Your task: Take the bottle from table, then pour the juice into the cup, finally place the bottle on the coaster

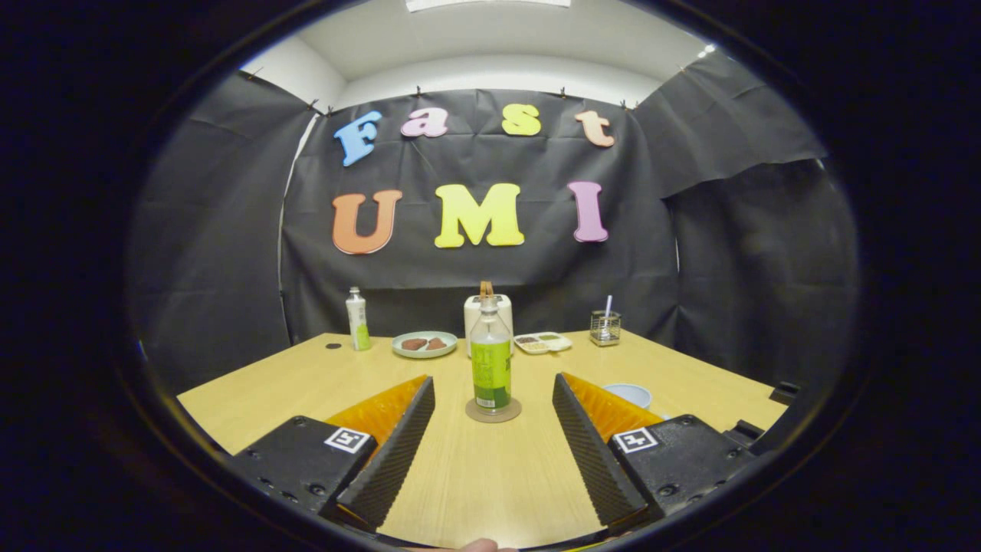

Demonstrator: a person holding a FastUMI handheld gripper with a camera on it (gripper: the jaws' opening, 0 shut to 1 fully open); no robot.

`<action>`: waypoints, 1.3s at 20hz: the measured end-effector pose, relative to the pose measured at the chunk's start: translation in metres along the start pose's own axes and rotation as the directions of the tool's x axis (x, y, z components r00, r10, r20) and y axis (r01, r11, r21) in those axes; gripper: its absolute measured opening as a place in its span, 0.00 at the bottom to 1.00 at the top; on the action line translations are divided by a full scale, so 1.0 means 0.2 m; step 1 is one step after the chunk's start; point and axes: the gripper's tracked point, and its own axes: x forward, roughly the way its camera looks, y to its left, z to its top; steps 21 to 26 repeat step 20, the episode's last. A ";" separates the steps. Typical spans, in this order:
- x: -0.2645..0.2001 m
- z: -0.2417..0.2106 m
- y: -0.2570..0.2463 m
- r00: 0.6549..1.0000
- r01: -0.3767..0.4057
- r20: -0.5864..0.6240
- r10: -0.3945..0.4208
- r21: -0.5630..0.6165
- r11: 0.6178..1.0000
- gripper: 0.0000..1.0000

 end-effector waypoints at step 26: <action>-0.01 0.00 0.12 1.000 -0.009 0.006 0.010 -0.087 0.996 1.00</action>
